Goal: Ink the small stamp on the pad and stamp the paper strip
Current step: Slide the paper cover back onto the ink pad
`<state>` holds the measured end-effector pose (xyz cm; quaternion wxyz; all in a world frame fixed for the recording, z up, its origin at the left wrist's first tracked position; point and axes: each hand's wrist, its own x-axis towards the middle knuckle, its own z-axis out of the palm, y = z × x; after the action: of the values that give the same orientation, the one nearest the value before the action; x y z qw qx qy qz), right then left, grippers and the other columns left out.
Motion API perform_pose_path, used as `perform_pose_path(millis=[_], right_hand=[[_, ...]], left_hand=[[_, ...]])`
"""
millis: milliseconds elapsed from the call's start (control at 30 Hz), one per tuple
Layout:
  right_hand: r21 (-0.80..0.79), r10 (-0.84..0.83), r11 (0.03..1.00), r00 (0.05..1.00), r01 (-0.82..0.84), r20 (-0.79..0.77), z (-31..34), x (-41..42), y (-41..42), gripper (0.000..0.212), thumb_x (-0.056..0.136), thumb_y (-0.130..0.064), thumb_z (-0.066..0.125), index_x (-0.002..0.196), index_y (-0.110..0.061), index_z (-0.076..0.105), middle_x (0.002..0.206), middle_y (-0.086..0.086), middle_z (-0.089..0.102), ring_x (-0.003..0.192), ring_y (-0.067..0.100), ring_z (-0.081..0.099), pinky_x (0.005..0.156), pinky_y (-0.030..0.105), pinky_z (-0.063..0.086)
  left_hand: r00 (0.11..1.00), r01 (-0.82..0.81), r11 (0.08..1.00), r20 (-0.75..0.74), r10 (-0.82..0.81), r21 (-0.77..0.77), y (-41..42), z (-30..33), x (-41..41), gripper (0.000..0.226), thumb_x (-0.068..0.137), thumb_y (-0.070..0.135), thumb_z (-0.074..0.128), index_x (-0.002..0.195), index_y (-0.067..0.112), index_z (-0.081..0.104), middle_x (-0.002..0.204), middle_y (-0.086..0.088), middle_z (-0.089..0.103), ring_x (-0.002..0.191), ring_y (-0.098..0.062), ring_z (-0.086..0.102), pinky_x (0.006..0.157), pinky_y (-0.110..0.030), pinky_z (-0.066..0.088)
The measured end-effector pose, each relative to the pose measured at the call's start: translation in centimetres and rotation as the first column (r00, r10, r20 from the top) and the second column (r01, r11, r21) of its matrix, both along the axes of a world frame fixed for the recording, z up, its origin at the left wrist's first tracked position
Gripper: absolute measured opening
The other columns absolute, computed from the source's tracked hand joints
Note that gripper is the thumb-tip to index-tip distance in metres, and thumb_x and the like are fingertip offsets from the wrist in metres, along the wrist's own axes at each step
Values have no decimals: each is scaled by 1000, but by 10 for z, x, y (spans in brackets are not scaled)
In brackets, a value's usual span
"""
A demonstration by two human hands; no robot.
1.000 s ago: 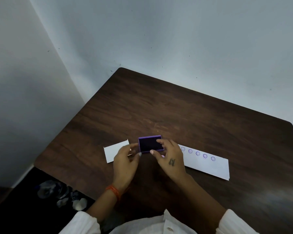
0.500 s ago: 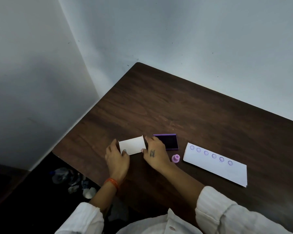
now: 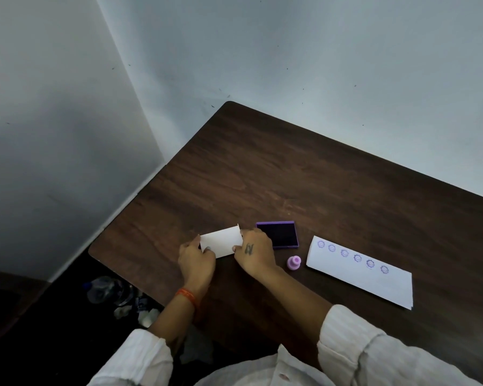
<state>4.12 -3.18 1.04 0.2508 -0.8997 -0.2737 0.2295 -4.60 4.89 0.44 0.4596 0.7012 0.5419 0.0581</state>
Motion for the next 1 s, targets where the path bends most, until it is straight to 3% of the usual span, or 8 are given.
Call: perform_pose_path(millis=[300,533,600,800,1000], right_hand=[[117,-173,978,985,170,8,13,16,-14,36,82,-11,63,118,-8,58,119,14,62,108,27,57,93,31,45],[281,-400,882,916,379,23,34,52,-48,26,79,-9,64,104,-14,68,104,11,71,96,26,64,87,32,49],[315,-453,846,891,431,-4,37,60,-56,26,79,-7,65,104,-11,68,102,10,73,95,24,65,85,26,46],[272,-505,819,860,506,-81,30,73,-76,26,78,-5,66,103,-9,68,102,10,73,92,19,66,81,19,42],[218,-489,832,860,510,-147,12,69,-86,25,78,-3,67,103,-9,68,102,11,73,91,20,65,82,24,47]], left_hand=[[990,16,1000,142,-15,-8,-7,23,18,42,88,4,50,130,8,49,135,-16,50,121,-31,50,106,-46,41],[964,36,999,263,-35,2,-27,42,58,43,85,-3,54,127,9,53,131,-11,55,116,-21,55,105,-35,43],[959,57,998,278,-60,18,-33,42,65,43,83,-5,56,124,8,56,128,-12,58,113,-21,57,101,-31,44],[966,110,994,234,-106,-2,-51,25,75,43,83,-2,59,124,9,56,129,-12,58,116,-24,56,104,-40,45],[981,132,991,145,-132,7,-60,6,70,43,84,-2,58,126,9,54,131,-12,55,120,-24,53,103,-35,42]])
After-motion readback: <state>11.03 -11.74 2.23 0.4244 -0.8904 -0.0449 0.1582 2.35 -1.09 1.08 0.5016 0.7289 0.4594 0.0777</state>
